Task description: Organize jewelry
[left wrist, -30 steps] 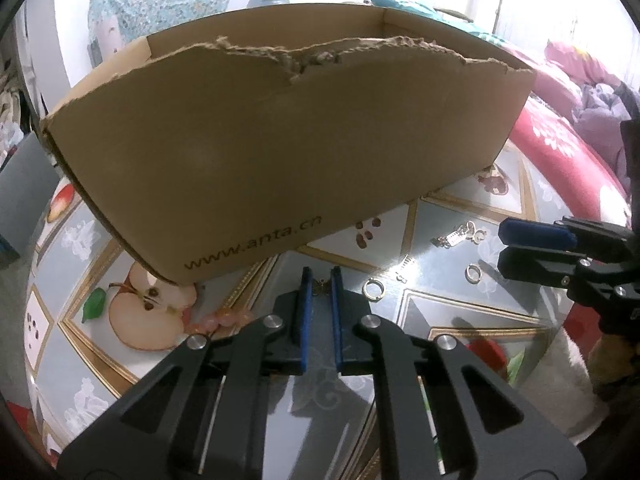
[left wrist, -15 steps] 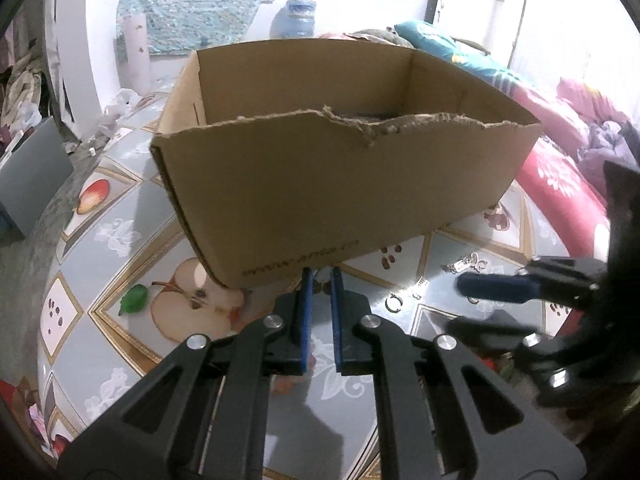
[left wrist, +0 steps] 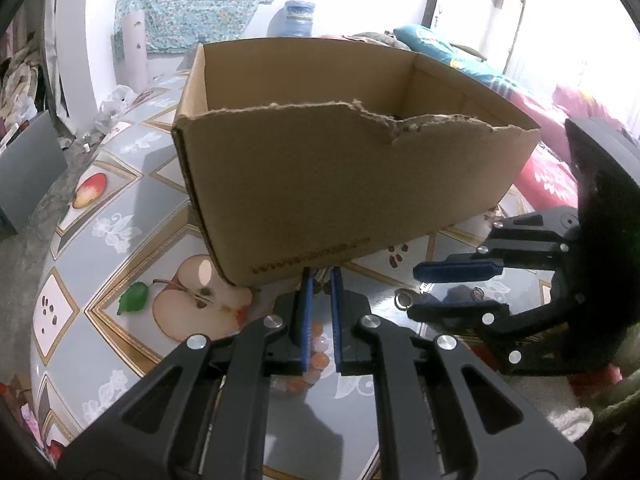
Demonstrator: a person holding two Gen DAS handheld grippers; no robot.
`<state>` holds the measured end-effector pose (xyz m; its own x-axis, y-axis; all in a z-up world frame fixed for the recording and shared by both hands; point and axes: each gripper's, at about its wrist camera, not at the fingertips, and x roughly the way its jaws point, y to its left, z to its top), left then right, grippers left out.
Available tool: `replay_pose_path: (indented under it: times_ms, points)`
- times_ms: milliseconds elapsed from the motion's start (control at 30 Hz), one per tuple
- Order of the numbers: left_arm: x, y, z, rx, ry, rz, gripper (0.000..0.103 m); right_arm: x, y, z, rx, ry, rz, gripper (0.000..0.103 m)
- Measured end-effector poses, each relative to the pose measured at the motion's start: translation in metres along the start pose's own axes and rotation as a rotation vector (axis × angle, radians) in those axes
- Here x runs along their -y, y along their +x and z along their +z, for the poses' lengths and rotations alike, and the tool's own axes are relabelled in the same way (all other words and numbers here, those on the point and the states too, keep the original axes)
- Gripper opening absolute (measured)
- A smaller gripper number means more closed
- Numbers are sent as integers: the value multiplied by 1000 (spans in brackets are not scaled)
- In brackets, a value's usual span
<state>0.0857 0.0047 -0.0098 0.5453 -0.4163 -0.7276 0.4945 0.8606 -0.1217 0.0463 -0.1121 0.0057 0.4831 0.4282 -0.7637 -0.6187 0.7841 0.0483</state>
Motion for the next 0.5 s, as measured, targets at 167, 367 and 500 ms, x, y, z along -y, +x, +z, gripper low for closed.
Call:
replay_pose_path:
  times_ms: [167, 367, 500]
  points:
    - [-1, 1, 1, 1, -1, 1, 8, 10, 5, 3, -48, -19, 60, 19]
    - [-2, 1, 0, 2, 2, 4, 8, 20, 9, 8, -55, 8, 94, 10]
    - [0, -1, -1, 8, 5, 6, 8, 23, 10, 10, -49, 19, 89, 4]
